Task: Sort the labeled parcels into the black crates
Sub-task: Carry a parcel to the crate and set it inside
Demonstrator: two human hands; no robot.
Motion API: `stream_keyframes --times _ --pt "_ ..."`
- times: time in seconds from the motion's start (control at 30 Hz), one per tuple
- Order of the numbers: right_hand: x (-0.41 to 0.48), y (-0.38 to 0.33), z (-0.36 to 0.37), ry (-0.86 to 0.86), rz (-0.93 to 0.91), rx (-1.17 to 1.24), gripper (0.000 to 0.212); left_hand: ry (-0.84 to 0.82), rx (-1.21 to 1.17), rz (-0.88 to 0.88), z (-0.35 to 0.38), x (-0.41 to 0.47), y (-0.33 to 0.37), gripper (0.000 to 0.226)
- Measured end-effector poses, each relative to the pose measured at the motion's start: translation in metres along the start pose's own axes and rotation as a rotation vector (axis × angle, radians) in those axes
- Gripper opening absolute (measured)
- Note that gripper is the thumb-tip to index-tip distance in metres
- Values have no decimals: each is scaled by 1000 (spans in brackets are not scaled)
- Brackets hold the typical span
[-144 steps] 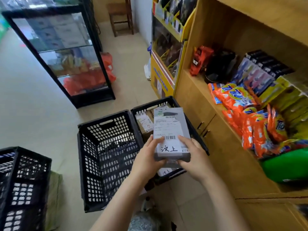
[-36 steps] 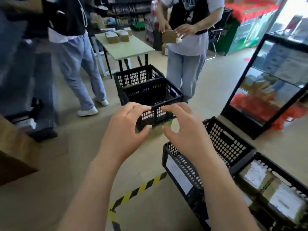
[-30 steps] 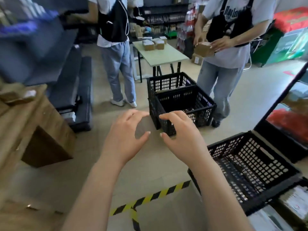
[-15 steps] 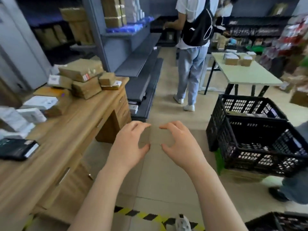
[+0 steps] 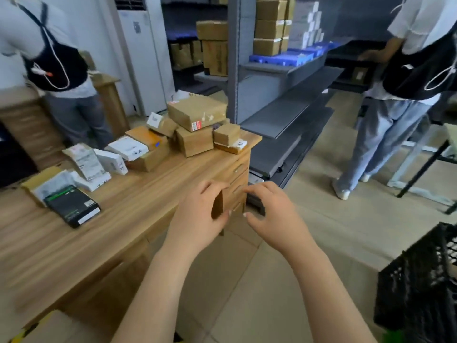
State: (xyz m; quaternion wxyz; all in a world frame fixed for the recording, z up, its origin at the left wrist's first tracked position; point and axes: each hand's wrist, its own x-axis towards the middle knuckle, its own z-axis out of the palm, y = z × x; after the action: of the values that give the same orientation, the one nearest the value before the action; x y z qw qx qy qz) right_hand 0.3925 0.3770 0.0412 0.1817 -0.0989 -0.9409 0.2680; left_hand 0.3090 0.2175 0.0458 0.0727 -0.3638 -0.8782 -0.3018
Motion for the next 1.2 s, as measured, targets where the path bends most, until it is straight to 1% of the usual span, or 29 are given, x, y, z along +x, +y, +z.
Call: stream_keyframes --times 0.27,0.4,0.57,0.7,0.87,1.0,1.2 --pt "88 40 24 -99 -50 15 47 11 8 -142 22 68 -32 51" --pt "141 51 39 -127 -71 7 48 35 22 -168 32 113 -60 52" --pt "227 63 59 -109 -80 -8 48 60 36 -134 37 189 -103 53" --pt "308 66 69 -93 -64 -4 49 55 21 -143 31 264 -151 53" --pt "403 70 86 -35 -48 -14 49 74 41 -139 20 353 -207 57" --pt "456 81 105 -35 -39 -6 51 60 17 -109 26 403 -234 57" --pt "526 108 126 -63 -56 -5 50 46 25 -147 51 460 -265 60"
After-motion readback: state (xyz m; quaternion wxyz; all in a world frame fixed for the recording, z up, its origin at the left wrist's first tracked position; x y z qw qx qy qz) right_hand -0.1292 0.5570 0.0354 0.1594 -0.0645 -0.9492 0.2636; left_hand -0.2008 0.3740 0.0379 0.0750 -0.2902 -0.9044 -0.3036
